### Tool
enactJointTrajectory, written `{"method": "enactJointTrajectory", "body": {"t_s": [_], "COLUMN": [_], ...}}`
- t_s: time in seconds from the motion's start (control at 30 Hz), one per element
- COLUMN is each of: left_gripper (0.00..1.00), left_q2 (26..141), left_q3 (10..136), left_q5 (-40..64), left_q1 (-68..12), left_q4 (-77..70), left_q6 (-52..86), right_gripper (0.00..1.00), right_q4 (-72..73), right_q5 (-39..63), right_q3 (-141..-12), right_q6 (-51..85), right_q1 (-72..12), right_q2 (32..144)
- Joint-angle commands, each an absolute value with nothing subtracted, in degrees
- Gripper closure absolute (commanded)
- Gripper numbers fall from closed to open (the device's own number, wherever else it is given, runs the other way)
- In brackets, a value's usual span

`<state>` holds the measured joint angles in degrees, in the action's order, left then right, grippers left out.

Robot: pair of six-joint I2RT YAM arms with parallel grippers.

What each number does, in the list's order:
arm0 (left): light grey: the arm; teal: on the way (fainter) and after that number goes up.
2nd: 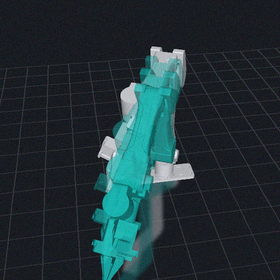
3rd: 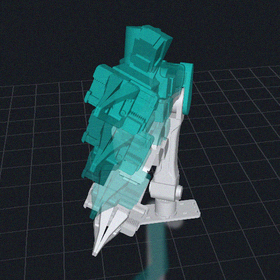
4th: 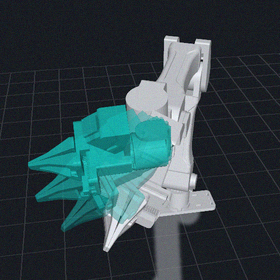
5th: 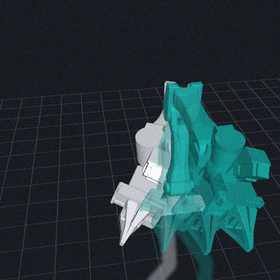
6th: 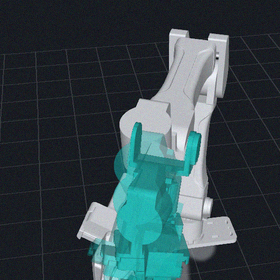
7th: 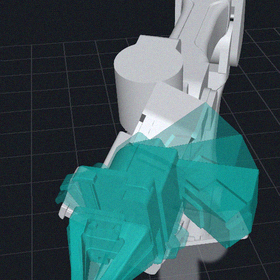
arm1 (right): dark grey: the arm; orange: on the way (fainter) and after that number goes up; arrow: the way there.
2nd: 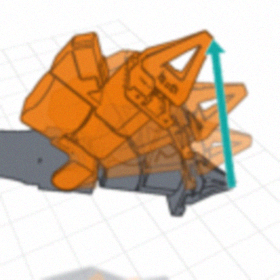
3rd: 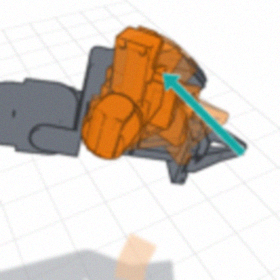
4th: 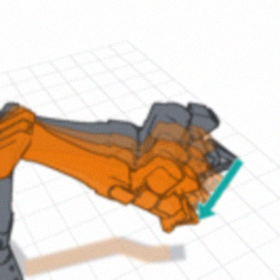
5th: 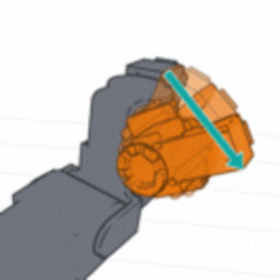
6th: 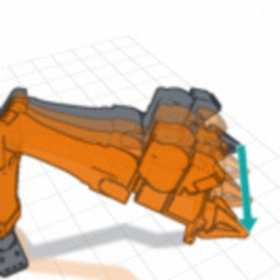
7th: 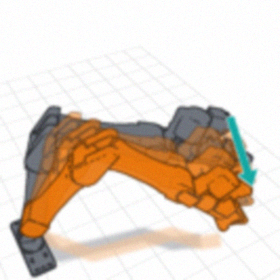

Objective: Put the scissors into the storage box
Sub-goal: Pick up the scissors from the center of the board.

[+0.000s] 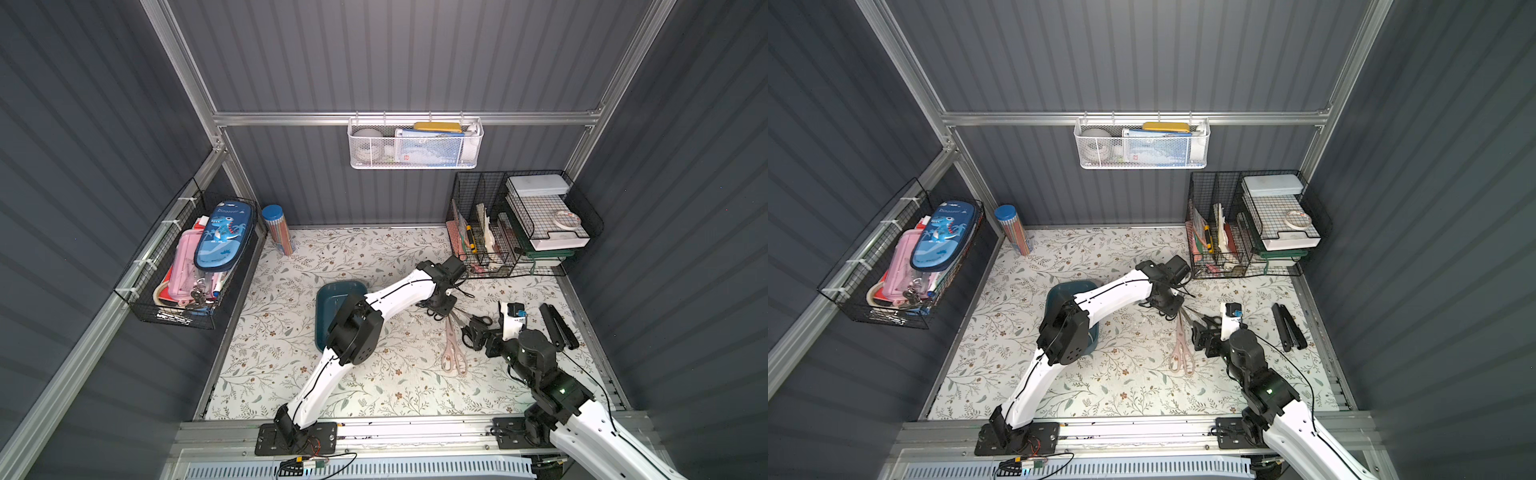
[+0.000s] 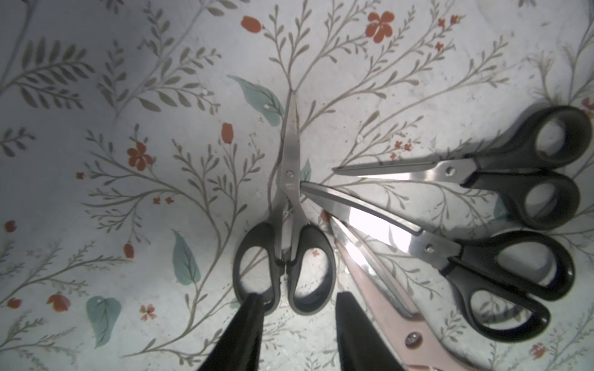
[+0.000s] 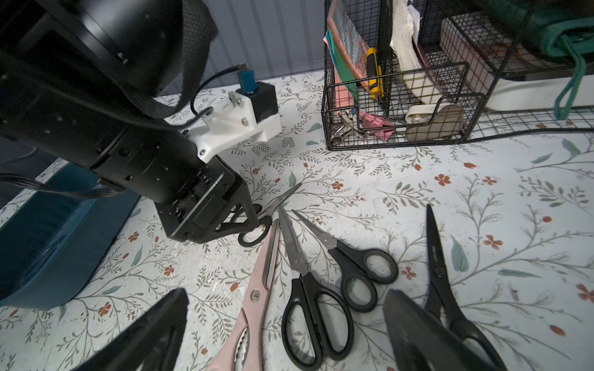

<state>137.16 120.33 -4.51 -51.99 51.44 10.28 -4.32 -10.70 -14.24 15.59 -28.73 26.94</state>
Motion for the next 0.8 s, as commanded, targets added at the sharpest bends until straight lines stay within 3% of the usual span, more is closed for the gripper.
{"method": "enactJointTrajectory", "body": {"t_s": [0.0,0.37,0.77], "left_gripper": [0.58,0.59,0.68], "left_q2": [138.9,141.18,143.09], "left_q3": [119.84,119.88,118.88], "left_q5": [-4.91,-6.57,-12.09], "left_q1": [-51.86,-51.83,-51.73], "left_q4": [51.58,49.22,49.89], "left_q6": [9.91,10.79,14.34], "right_gripper": [0.01,0.01,0.01], "right_q4": [-3.6,-3.33,-3.04], "right_q5": [-10.48,-10.06,-9.73], "right_q3": [-15.29,-15.21,-15.29], "right_q6": [15.38,15.21,15.12], "right_q1": [-29.08,-29.02,-29.02], "right_q2": [26.81,27.04,27.42]}}
